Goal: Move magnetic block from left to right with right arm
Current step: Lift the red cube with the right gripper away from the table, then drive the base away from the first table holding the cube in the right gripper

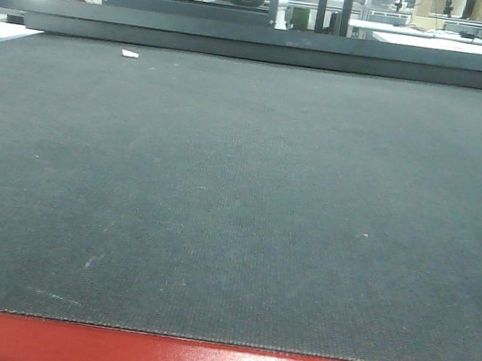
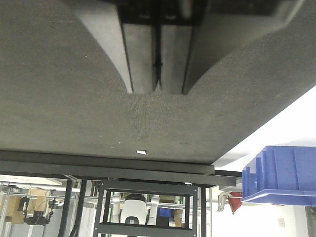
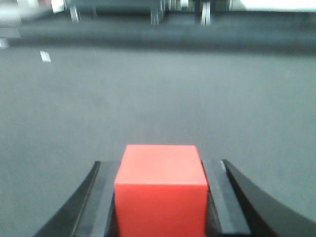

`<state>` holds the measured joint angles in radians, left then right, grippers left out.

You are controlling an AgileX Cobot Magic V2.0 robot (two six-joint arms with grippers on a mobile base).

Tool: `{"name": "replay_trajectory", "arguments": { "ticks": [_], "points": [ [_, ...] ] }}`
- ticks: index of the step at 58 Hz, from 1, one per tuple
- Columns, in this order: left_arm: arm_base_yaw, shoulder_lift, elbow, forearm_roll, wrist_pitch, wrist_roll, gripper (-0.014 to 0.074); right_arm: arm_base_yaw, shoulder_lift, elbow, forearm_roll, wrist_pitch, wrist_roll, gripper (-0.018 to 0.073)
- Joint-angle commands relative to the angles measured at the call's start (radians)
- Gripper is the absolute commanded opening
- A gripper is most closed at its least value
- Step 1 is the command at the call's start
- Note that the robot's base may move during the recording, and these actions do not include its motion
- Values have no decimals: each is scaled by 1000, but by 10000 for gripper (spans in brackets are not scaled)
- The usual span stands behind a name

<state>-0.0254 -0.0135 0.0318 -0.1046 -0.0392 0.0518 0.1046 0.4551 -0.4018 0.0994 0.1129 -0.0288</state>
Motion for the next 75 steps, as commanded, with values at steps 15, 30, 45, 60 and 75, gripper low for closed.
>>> {"name": "replay_trajectory", "arguments": {
  "ticks": [15,30,45,60,75],
  "points": [
    [1,-12,8,-5,-87,0,-126,-7,-168,-28,2,-44,-11,277],
    [1,-12,8,-5,-87,0,-126,-7,-168,-28,2,-44,-11,277],
    [1,-12,8,-5,-87,0,-126,-7,-168,-28,2,-44,-11,277],
    [1,-12,8,-5,-87,0,-126,-7,-168,-28,2,-44,-11,277],
    [1,-12,8,-5,-87,0,-126,-7,-168,-28,2,-44,-11,277]
  ]
}}
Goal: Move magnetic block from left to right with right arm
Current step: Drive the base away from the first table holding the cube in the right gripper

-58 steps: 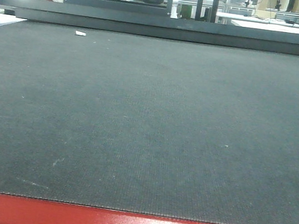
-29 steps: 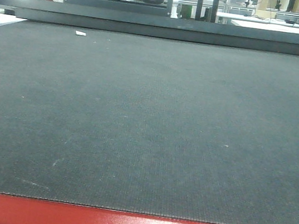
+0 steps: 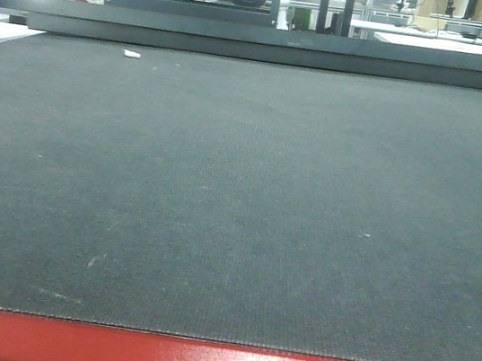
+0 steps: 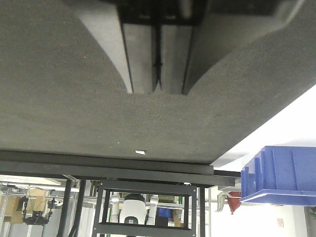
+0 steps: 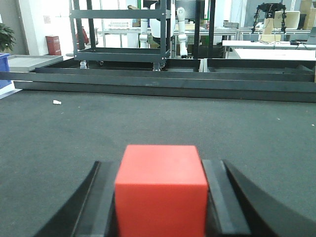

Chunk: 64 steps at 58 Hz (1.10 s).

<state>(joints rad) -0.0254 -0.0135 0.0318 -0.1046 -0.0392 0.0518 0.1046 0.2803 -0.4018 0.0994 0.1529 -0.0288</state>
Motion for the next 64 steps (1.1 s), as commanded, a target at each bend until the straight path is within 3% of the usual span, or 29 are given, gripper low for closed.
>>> {"name": "replay_trajectory", "arguments": {
  "ticks": [1,64],
  "points": [
    [1,-12,8,-5,-87,0,-126,-7,7,-28,2,-84,-11,277],
    [1,-12,8,-5,-87,0,-126,-7,7,-28,2,-84,-10,277]
  ]
}}
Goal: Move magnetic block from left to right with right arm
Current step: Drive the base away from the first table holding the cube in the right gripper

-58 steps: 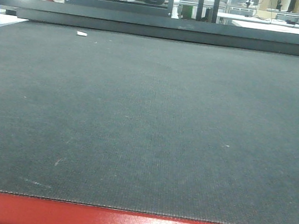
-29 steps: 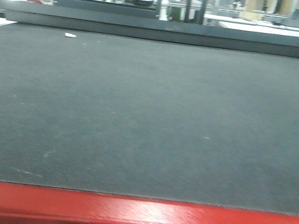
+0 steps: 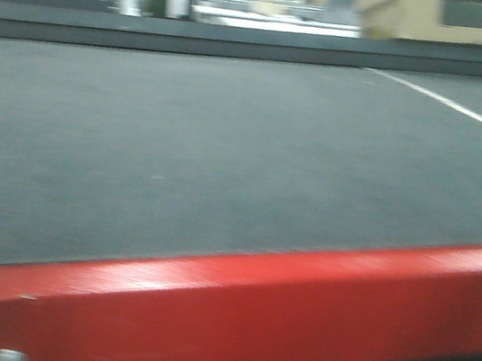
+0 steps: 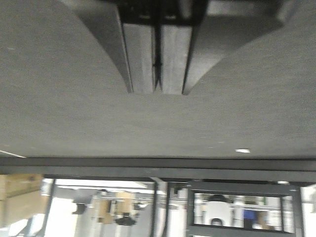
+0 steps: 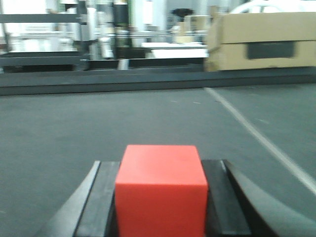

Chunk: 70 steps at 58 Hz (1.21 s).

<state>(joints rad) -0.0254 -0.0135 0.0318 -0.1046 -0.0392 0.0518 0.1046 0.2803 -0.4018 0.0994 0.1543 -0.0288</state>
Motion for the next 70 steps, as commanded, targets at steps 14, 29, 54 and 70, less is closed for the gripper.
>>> {"name": "replay_trajectory", "arguments": {
  "ticks": [14,29,54,70],
  "points": [
    [1,-12,8,-5,-87,0,-126,-7,7,-28,2,-85,-10,277],
    [1,-12,8,-5,-87,0,-126,-7,7,-28,2,-85,-10,277],
    [1,-12,8,-5,-87,0,-126,-7,7,-28,2,-85,-10,277],
    [1,-12,8,-5,-87,0,-126,-7,7,-28,2,-85,-10,277]
  ]
}}
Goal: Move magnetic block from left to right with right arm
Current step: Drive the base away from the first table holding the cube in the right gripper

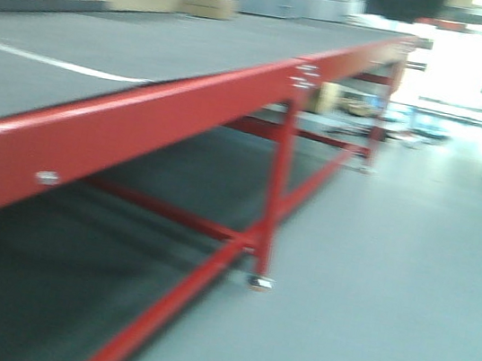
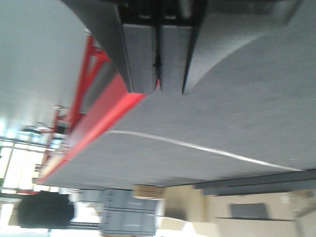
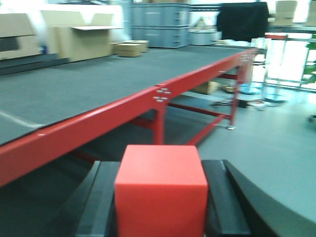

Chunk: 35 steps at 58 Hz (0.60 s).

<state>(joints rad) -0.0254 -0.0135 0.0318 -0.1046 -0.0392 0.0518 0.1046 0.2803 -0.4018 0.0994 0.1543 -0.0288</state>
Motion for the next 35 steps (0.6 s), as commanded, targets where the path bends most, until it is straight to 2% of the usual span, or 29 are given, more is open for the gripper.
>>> {"name": "replay_trajectory", "arguments": {
  "ticks": [1,35],
  "points": [
    [1,-12,8,-5,-87,0,-126,-7,7,-28,2,-85,-10,277],
    [1,-12,8,-5,-87,0,-126,-7,7,-28,2,-85,-10,277]
  ]
}}
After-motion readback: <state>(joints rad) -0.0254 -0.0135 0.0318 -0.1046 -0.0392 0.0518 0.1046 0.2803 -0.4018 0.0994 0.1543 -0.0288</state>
